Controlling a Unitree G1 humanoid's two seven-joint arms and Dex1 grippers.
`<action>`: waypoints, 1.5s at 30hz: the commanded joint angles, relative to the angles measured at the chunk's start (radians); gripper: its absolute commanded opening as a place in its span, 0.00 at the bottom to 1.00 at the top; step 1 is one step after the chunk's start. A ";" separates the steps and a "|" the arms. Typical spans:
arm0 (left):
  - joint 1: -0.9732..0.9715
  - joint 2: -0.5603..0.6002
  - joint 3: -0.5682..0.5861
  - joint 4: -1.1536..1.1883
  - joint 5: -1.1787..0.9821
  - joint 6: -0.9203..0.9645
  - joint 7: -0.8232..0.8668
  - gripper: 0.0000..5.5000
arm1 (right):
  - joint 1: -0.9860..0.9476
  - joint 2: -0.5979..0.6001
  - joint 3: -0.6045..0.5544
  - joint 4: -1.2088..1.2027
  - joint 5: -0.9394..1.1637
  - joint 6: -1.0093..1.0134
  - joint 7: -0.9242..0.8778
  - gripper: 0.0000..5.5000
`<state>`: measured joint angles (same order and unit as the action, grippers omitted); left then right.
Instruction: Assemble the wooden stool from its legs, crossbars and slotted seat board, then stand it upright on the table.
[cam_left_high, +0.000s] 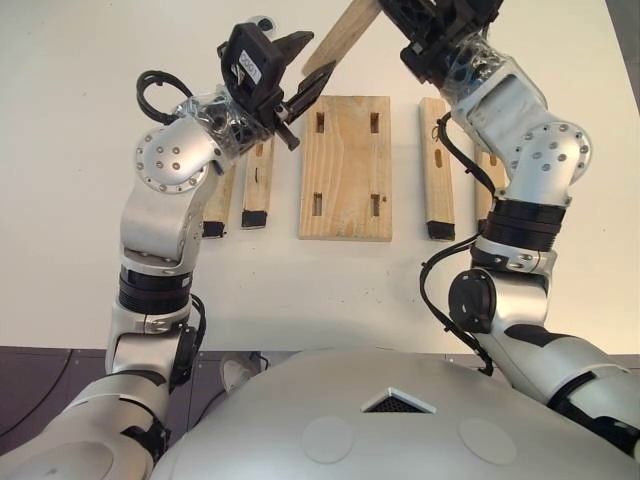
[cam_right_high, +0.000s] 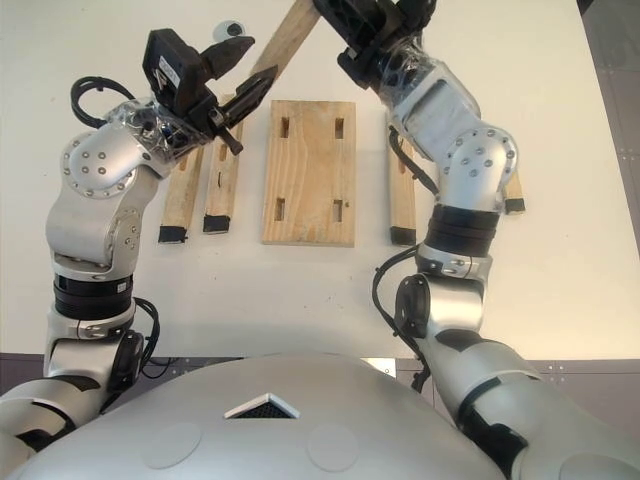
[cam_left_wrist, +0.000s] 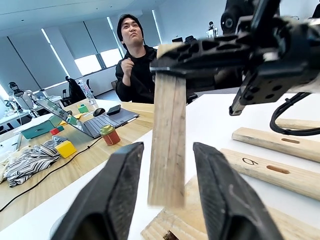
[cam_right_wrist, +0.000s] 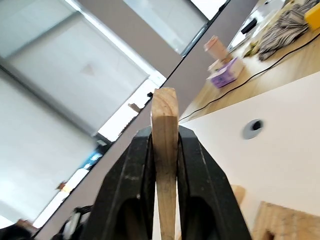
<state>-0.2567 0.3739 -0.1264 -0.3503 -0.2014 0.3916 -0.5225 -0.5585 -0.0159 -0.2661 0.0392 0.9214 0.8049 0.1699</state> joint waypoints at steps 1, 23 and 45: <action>-0.002 -0.016 0.009 0.023 0.025 0.034 0.049 0.46 | 0.039 -0.021 0.004 0.030 -0.173 -0.154 -0.078 0.07; 0.098 -0.207 0.306 0.166 0.129 -0.064 0.527 0.21 | 0.272 -0.433 -0.239 -0.009 -0.174 0.047 0.052 0.07; 0.178 -0.230 0.318 0.116 0.130 -0.051 0.544 0.21 | 0.427 -0.346 -0.342 -0.061 -0.092 0.082 -0.096 0.07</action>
<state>-0.0807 0.1388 0.1968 -0.2238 -0.0751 0.3264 0.0223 -0.1646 -0.3651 -0.6274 -0.0207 0.8823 0.8934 0.1034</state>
